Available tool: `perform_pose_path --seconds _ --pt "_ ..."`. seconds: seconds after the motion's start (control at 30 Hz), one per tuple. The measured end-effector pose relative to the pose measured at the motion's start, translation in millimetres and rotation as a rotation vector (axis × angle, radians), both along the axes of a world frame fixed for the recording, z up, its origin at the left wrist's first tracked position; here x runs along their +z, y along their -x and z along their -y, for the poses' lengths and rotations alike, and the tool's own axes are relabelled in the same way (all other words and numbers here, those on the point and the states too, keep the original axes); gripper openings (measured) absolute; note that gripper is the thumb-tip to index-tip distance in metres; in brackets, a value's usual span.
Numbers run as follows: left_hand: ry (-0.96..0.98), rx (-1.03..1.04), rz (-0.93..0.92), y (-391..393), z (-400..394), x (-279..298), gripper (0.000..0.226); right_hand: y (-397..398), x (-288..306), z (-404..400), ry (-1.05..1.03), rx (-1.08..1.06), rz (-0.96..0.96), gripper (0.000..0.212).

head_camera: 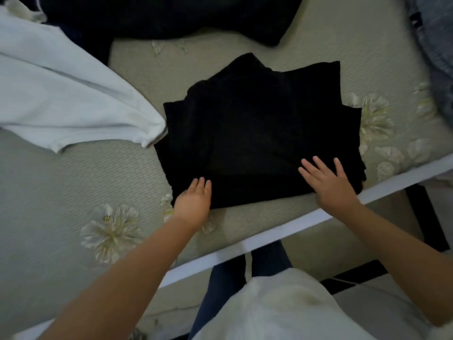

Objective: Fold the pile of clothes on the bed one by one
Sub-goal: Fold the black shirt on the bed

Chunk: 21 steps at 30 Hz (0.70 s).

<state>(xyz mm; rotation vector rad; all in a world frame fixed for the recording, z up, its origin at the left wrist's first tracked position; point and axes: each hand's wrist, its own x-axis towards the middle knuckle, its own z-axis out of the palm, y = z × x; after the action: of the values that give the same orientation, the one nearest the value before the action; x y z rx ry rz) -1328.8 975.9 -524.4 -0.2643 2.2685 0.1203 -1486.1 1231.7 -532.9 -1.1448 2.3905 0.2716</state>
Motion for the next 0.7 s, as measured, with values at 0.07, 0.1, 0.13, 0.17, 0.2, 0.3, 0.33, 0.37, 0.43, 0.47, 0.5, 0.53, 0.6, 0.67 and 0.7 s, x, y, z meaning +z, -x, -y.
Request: perform_pose_path --seconds 0.07,0.1,0.13,0.17,0.2,0.3,0.33,0.37,0.43,0.47,0.5,0.53,0.6,0.67,0.7 --pt "-0.055 -0.062 0.105 -15 -30 6 0.059 -11 6 -26 -0.158 -0.059 0.064 0.074" --pt "-0.081 -0.101 0.164 -21 -42 9 0.062 -15 9 -38 -0.208 -0.082 0.068 0.076" --pt "-0.097 -0.143 0.221 -26 -52 12 0.065 -19 12 -47 -0.249 -0.101 0.062 0.078" --pt "-0.1 -0.176 0.274 -28 -58 15 0.069 -20 15 -53 -0.279 -0.12 0.065 0.081" --pt "-0.092 -0.192 0.31 -27 -62 18 0.073 -21 16 -57 -0.29 -0.136 0.083 0.083" --pt "-0.06 -0.206 0.23 -9 -61 29 0.067 -14 23 -53 -0.108 -0.272 0.165 0.071" --pt "-0.062 -0.218 0.142 0 -59 31 0.058 -11 26 -49 0.037 -0.386 0.153 0.062" --pt "-0.071 -0.245 0.048 13 -60 34 0.048 -7 28 -49 0.174 -0.527 0.109 0.054" --pt "-0.094 -0.304 -0.095 47 -65 36 0.033 2 29 -48 0.301 -0.794 -0.004 0.052" --pt "-0.108 -0.323 -0.153 68 -69 35 0.028 6 27 -48 0.289 -0.922 -0.014 0.057" --pt "-0.124 -0.332 -0.203 91 -76 34 0.024 9 25 -47 0.255 -1.049 0.017 0.065" --pt "-0.142 -0.341 -0.244 115 -83 32 0.023 12 22 -47 0.224 -1.164 0.07 0.071" --pt "-0.175 -0.374 -0.304 163 -100 25 0.034 17 16 -47 0.181 -1.301 0.147 0.074" --pt "-0.202 -0.457 -0.343 205 -115 17 0.048 20 10 -47 0.165 -1.321 0.149 0.065" --pt "-0.21 -0.52 -0.361 224 -122 14 0.053 22 7 -48 0.17 -1.319 0.141 0.058"
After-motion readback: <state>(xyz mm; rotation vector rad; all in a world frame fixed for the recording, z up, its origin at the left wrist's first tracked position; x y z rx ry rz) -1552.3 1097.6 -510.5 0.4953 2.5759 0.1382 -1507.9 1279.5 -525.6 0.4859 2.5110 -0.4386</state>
